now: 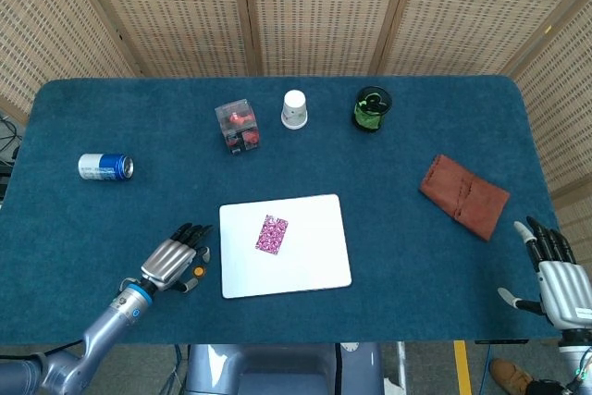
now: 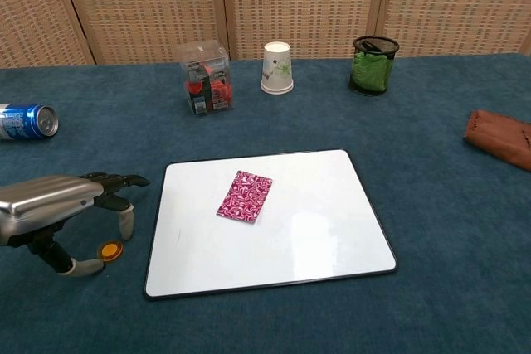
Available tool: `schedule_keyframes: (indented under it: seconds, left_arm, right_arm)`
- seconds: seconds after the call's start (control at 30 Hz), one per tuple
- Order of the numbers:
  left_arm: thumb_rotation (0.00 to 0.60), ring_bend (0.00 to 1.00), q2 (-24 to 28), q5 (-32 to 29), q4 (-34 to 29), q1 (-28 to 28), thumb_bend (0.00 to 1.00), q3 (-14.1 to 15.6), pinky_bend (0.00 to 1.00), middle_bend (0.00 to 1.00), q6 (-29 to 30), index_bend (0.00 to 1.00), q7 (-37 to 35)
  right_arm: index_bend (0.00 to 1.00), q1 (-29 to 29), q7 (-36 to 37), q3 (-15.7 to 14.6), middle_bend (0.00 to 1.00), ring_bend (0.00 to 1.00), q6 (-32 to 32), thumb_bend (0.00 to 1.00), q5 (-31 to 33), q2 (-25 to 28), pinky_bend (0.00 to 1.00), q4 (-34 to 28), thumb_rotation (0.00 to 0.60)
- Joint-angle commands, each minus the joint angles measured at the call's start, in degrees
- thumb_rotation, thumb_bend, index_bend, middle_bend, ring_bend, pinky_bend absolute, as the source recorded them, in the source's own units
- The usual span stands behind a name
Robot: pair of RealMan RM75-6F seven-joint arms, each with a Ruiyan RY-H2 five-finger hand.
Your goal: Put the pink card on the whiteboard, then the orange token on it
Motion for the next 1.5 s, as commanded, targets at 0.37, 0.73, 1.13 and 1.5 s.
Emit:
schedule_keyframes:
  seconds: [0.37,0.73,1.13,1.5]
  left_arm:
    - [0.600,0.00,0.85,0.87,-0.64,0.74,0.35,-0.38,0.00,0.00,0.55,0.69,-0.41]
    - [0.600,0.00,4.38,-0.61,-6.19,-1.76,0.33,-5.97,0.00,0.00,0.83,0.69,-0.07]
    - [0.600,0.00,-3.28,-21.01,-7.33,-16.23,0.33,-17.59,0.00,0.00,-7.48,0.69,18.39]
    - [0.600,0.00,-14.57,-30.43,2.15,-22.05,0.32,-16.14,0.00,0.00,-7.24,0.69,23.81]
  right_arm:
    - [0.00,-0.02,-0.02,0.00,0.00,0.00,0.01,0.18,0.04,-0.02,0.00,0.01,0.600]
    - [0.00,-0.03,-0.24,0.01,0.00,0.00,0.03,0.18,0.08,-0.04,0.00,-0.08,0.600]
    - [0.00,0.08,0.15,0.08,0.00,0.00,-0.27,0.18,0.29,-0.01,0.00,0.07,0.600]
    - [0.00,0.16,1.06,0.07,0.00,0.00,-0.53,0.18,0.32,0.16,0.00,0.17,0.600]
